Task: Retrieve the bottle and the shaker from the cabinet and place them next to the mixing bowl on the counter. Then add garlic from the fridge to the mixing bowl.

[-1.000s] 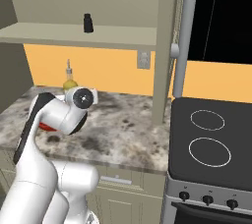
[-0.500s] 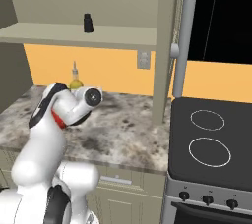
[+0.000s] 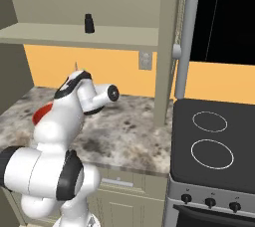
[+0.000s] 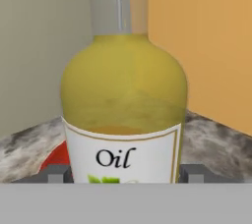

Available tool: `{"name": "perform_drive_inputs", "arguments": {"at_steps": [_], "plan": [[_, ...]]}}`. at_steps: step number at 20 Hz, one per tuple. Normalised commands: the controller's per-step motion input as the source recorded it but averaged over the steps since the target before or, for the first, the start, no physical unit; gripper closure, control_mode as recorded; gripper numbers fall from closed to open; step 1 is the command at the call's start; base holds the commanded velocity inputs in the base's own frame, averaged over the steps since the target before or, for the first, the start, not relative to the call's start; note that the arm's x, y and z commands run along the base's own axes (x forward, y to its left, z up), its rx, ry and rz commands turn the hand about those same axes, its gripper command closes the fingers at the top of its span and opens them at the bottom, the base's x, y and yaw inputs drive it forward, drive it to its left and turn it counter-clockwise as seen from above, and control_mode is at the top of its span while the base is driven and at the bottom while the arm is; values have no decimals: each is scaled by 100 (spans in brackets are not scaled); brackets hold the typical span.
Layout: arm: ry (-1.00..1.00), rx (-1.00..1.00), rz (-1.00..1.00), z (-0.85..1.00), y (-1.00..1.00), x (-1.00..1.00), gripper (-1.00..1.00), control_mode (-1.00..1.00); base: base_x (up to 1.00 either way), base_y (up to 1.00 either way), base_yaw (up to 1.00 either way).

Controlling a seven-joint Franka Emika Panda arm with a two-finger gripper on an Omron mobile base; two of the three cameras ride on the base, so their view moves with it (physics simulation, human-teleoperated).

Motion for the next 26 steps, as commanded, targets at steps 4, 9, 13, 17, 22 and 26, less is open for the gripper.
{"name": "perform_drive_inputs", "arguments": {"at_steps": [4, 9, 13, 17, 22, 26], "plan": [[-2, 0, 32, -16, 0, 0, 100, -100, 0, 0, 0], [-1, 0, 20, -5, 0, 0, 100, -100, 0, 0, 0], [0, 0, 10, -16, 13, 0, 100, -100, 0, 0, 0], [0, 0, 6, -26, 11, 0, 100, -100, 0, 0, 0], [1, 0, 6, -36, 15, 0, 100, -100, 0, 0, 0], [0, 0, 3, -45, 7, 0, 100, -100, 0, 0, 0]]}}
